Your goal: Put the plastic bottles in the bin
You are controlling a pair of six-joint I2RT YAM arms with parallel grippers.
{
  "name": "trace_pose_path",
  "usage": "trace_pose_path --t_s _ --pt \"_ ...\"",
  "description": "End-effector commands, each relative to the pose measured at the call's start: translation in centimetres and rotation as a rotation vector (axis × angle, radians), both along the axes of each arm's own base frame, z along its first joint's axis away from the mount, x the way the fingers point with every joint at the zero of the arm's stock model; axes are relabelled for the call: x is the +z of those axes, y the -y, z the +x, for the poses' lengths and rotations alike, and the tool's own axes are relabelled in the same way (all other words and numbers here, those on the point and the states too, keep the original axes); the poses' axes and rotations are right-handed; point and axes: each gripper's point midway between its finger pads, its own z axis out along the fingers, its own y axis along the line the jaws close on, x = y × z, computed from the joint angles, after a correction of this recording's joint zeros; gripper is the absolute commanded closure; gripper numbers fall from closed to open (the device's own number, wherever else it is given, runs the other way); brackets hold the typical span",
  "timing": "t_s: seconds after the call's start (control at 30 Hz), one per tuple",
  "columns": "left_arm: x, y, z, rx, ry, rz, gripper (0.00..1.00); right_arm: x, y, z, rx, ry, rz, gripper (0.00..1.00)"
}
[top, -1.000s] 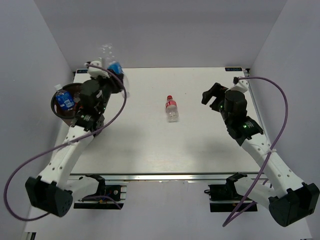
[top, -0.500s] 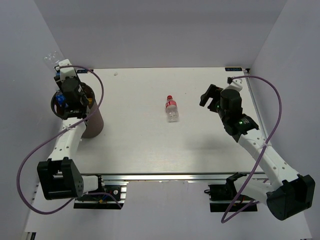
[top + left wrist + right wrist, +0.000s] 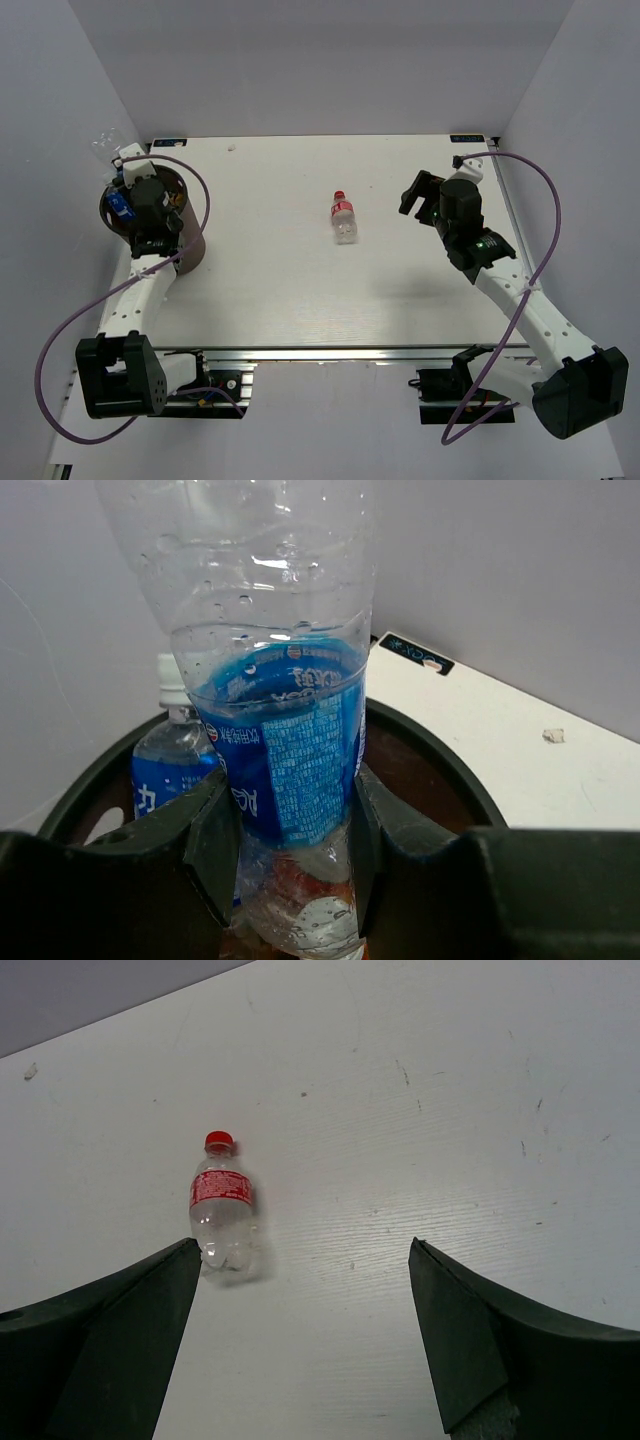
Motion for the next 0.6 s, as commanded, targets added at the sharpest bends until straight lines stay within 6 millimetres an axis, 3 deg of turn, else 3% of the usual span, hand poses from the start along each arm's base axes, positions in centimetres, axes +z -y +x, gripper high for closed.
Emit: trace_pose_path --t_s 0.0,0.03,0.1,0.2,0.4,0.53,0.57 --pt "-1.0 0.8 -0.1 -0.042 -0.005 -0.050 0.51 0.5 0.2 0.4 -0.009 0.028 0.000 0.11" --pt "-0.9 0.9 0.0 -0.051 0.002 -0.060 0.34 0.5 0.3 0.3 -0.009 0.030 0.000 0.11" --pt "-0.9 1.1 -0.1 -0.057 0.005 -0.070 0.25 0.6 0.3 0.4 -0.011 0.034 0.002 0.11" --pt "-0.4 1.2 -0.6 -0.067 0.023 -0.065 0.04 0.4 0.4 0.4 -0.016 0.032 -0.002 0.11" --pt "0.9 1.7 -1.0 -0.088 0.028 -0.086 0.02 0.2 0.0 0.6 0.001 0.026 0.008 0.11" --pt "3.0 1.8 -1.5 -0.084 0.066 -0.128 0.02 -0.1 -1.4 0.6 0.088 0.009 -0.003 0.11" --pt "4.3 2.1 -1.4 -0.100 0.085 -0.132 0.02 -0.1 -1.9 0.7 0.116 0.007 -0.008 0.11"
